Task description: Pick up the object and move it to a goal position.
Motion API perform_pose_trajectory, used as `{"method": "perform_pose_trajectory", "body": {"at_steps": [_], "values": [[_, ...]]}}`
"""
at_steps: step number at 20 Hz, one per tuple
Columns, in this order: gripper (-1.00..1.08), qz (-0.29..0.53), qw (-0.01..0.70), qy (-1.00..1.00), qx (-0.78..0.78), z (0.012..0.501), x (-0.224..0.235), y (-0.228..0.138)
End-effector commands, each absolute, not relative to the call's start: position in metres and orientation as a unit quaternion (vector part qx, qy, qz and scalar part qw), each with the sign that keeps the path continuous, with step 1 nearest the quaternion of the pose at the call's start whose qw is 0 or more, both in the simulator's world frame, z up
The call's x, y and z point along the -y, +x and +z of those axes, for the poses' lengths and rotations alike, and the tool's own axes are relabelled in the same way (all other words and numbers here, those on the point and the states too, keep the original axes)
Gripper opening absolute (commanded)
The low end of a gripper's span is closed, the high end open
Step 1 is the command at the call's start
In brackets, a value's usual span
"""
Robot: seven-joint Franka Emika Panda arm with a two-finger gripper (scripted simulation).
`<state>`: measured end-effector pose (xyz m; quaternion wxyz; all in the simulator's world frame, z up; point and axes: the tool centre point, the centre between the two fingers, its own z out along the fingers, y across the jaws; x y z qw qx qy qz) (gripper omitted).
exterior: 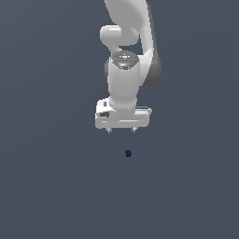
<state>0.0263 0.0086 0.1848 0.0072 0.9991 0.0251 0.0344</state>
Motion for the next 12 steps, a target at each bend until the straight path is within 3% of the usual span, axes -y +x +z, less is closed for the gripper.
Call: {"method": "perform_pose_trajectory", "body": {"at_steps": [1, 12], "values": [[1.00, 0.034, 0.007, 0.999, -0.024, 0.1847, -0.0084, 0.0265], [1.00, 0.031, 0.003, 0.999, 0.029, 0.1763, -0.0111, 0.0291]]}}
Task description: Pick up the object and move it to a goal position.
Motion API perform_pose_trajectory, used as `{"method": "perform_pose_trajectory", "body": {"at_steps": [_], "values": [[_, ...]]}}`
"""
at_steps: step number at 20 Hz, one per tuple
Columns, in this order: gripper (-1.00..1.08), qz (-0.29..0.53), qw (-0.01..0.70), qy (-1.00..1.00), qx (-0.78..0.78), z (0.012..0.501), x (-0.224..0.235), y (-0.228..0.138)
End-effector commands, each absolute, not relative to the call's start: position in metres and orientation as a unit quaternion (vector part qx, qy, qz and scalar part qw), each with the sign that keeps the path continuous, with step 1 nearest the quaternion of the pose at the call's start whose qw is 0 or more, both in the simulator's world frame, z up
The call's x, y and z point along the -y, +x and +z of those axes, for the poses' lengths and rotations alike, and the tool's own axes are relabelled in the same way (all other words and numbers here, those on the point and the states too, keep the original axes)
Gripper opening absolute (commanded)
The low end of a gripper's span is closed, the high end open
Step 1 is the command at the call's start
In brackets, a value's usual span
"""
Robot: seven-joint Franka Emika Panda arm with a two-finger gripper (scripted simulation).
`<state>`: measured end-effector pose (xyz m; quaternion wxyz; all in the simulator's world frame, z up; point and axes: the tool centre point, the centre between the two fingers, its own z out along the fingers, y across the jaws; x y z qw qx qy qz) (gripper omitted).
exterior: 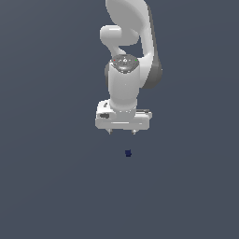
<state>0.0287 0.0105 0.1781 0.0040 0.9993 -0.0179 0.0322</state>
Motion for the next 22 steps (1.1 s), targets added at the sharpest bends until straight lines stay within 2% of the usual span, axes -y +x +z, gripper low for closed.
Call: {"method": "perform_pose_trajectory", "body": {"at_steps": [1, 22], "values": [[1.00, 0.031, 0.002, 0.999, 0.037, 0.175, -0.012, 0.030], [1.00, 0.014, -0.009, 0.953, 0.303, 0.131, -0.025, 0.041]]}}
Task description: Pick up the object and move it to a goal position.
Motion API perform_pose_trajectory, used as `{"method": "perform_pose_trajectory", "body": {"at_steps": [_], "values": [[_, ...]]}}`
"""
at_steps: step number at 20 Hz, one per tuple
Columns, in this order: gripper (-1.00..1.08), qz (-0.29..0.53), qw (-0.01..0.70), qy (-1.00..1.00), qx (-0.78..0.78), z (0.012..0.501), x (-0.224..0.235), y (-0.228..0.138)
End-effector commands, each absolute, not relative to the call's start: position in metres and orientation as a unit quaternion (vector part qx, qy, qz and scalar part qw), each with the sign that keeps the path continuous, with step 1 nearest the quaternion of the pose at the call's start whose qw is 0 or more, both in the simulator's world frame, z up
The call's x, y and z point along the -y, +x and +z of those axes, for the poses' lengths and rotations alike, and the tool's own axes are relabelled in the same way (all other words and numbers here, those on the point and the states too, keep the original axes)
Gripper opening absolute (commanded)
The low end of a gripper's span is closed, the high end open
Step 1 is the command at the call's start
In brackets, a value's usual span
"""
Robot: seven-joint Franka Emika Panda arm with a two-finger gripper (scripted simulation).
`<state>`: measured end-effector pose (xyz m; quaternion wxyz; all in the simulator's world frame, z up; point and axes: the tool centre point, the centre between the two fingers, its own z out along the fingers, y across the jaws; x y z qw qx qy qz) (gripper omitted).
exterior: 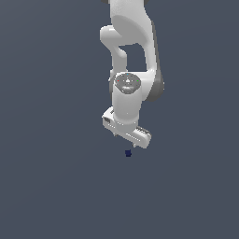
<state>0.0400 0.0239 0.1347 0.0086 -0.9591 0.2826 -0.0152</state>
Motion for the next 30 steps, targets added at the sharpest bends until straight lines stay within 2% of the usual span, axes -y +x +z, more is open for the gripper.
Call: {"method": "perform_pose_trajectory", "body": {"at_steps": [1, 30], "values": [[1.00, -0.013, 0.009, -0.949, -0.316, 0.129, -0.026, 0.041], [1.00, 0.000, 0.002, -0.772, -0.636, 0.070, -0.043, 0.052]]}}
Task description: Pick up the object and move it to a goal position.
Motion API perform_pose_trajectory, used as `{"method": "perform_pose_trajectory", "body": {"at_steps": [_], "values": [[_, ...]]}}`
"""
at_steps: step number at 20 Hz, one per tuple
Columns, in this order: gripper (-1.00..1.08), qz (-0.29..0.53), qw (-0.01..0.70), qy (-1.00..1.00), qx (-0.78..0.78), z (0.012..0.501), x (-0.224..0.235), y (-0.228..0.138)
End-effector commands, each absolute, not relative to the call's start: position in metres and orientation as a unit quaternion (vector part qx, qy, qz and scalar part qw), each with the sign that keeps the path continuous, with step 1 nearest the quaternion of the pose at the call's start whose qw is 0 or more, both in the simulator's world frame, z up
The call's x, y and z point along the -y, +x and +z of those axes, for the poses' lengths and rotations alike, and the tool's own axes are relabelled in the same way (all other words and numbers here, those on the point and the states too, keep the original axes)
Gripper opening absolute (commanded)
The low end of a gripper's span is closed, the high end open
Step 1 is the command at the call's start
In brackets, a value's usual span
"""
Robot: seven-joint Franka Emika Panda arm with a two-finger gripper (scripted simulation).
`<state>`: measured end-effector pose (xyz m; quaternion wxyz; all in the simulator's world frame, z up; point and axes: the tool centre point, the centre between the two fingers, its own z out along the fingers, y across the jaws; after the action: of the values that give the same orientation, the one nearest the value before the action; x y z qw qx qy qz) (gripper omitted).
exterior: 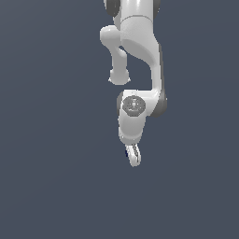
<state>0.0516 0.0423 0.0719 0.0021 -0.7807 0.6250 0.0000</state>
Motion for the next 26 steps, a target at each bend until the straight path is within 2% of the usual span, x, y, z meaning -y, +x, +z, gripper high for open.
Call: {"method": "perform_pose_trajectory", "body": {"at_steps": [1, 15, 26], "values": [[1.00, 0.000, 0.001, -0.767, -0.641, 0.069, -0.043, 0.052], [1.00, 0.000, 0.000, -0.746, -0.666, 0.060, -0.045, 0.053], [1.00, 0.000, 0.000, -0.745, -0.668, 0.014, -0.044, 0.052]]}}
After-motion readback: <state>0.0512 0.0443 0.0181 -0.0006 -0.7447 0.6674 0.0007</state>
